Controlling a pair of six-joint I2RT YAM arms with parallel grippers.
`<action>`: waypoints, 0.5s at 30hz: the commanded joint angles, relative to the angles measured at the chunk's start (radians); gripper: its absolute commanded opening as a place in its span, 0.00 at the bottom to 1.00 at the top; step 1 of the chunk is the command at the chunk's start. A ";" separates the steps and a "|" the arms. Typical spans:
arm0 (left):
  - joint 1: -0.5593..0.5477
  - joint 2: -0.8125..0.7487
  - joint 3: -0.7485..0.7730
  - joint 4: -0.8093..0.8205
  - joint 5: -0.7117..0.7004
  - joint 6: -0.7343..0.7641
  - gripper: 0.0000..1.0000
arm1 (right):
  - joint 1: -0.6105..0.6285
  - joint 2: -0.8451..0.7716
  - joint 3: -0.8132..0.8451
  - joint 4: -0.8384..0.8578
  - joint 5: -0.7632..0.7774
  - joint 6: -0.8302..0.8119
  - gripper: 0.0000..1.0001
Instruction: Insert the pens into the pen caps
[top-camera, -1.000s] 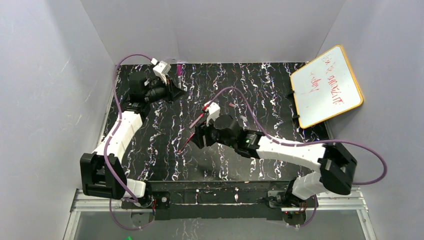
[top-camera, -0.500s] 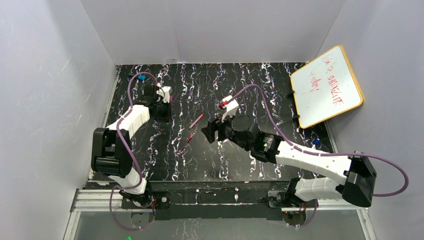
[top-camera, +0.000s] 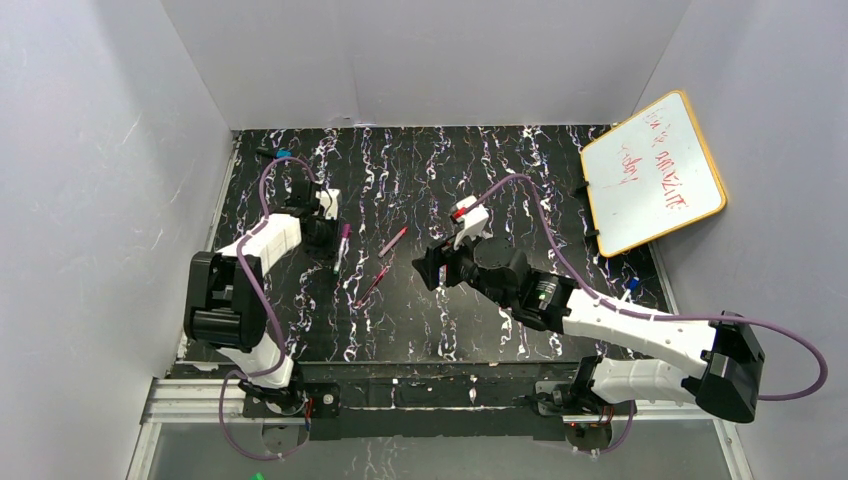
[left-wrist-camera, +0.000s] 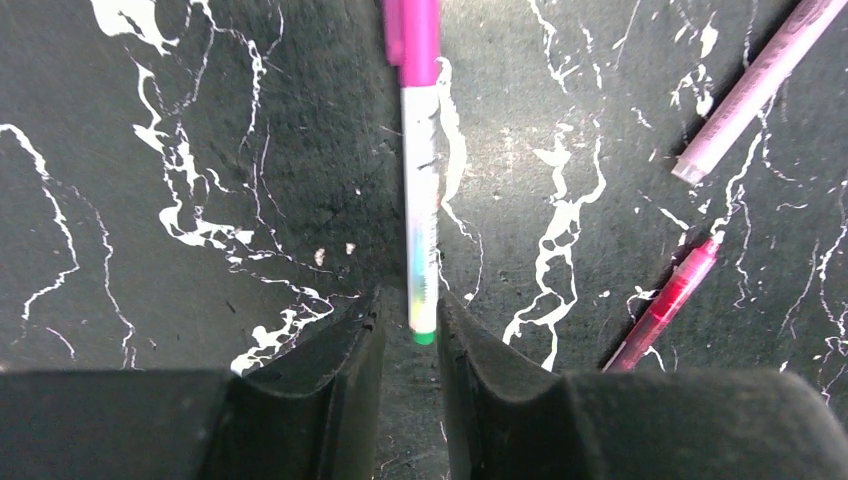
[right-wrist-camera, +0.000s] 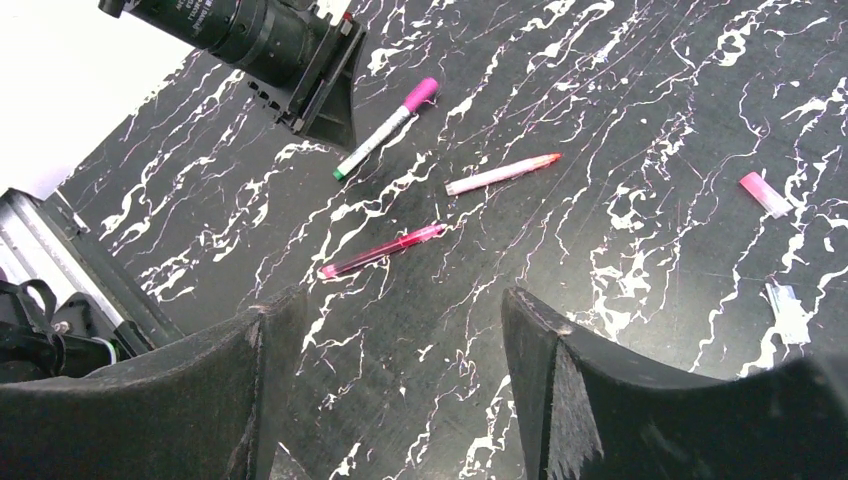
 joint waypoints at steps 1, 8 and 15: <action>-0.002 0.009 -0.019 -0.032 0.004 0.004 0.25 | -0.004 -0.034 -0.017 0.010 0.028 0.006 0.79; -0.004 -0.024 0.013 -0.019 0.089 0.019 0.27 | -0.005 -0.037 -0.027 0.004 0.030 0.014 0.79; -0.119 -0.062 0.087 0.024 0.208 0.120 0.29 | -0.005 -0.026 -0.028 0.007 0.028 0.016 0.79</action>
